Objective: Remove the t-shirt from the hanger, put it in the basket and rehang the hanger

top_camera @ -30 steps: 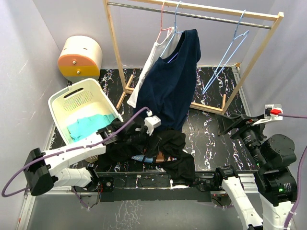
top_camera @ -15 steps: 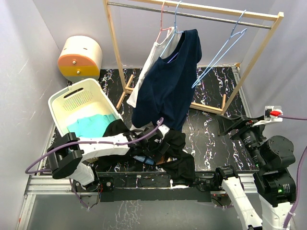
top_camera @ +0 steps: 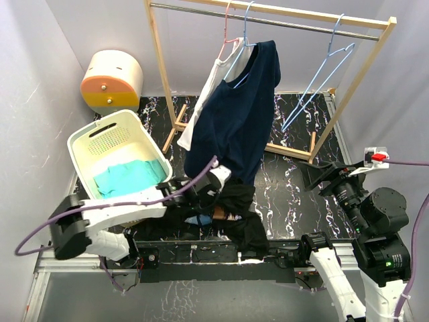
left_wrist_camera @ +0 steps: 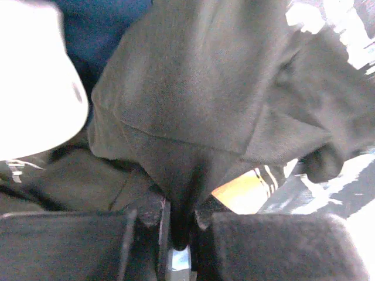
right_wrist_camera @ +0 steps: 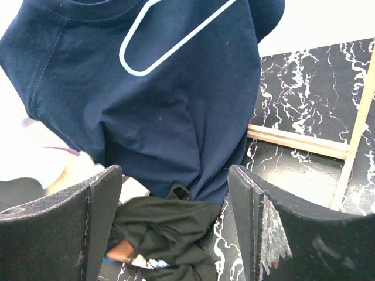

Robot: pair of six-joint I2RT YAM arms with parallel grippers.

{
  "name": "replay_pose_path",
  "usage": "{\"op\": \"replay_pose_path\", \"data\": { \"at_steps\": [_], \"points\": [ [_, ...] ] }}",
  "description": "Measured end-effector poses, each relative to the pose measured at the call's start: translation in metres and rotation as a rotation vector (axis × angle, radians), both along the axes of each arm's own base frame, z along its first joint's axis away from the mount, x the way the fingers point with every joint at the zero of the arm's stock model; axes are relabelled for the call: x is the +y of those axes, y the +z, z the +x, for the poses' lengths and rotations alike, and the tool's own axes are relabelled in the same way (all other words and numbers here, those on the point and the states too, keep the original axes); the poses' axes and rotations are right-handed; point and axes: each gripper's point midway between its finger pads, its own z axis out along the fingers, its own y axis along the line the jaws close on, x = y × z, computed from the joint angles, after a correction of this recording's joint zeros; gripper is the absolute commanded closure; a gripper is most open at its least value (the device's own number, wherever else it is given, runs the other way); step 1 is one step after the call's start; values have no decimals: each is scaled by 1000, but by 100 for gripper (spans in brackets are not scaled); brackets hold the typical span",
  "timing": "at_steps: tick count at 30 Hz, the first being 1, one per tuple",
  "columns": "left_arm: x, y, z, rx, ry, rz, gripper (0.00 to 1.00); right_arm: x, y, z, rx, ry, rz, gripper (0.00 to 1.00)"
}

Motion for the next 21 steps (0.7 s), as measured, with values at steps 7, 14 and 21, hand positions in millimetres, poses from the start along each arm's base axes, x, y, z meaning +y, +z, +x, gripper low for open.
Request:
{"op": "replay_pose_path", "data": {
  "at_steps": [7,14,21],
  "points": [
    [10,201,33,-299,130,-294,100,8,-4,2,4,43,-1,24],
    [89,372,56,-646,362,-454,100,15,-6,7,16,80,-1,24],
    [163,457,70,-959,561,-419,100,22,-15,17,51,113,-4,25]
  ]
}}
